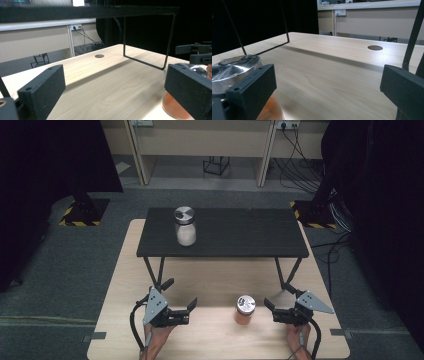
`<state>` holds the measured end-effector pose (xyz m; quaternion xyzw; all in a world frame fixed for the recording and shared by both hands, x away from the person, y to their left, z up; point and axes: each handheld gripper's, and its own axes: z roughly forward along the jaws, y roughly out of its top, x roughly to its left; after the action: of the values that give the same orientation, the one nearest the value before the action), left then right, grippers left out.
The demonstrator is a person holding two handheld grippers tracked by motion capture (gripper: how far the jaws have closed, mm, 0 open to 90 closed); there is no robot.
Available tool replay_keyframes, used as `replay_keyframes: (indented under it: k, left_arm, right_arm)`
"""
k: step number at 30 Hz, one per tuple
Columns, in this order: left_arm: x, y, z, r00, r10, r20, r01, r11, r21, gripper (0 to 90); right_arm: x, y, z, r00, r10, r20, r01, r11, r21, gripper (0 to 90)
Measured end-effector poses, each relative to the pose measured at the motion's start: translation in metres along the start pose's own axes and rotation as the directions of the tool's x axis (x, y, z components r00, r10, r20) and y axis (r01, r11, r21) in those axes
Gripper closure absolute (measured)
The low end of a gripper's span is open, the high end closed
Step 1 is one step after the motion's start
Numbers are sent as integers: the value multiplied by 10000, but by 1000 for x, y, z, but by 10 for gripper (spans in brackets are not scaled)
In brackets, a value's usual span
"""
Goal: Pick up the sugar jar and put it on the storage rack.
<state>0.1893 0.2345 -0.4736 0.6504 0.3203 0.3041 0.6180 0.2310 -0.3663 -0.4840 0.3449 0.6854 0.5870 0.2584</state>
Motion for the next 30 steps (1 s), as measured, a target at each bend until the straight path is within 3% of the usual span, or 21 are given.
replay_keyframes:
  k: [9,20,30]
  left_arm:
    - [1,-21,-1,10000,16,40,-16,9999,130,28]
    - [2,-49,-2,9977,-390,-553,431,9963,746,30]
    - [1,-53,-2,9980,-282,-558,329,9958,852,33]
  right_arm:
    - [0,0,-1,10000,-19,-25,19,10000,-56,7]
    - [0,0,-2,10000,-76,-61,75,10000,-60,7]
    - [1,1,-3,9999,-78,-86,78,9999,-77,7]
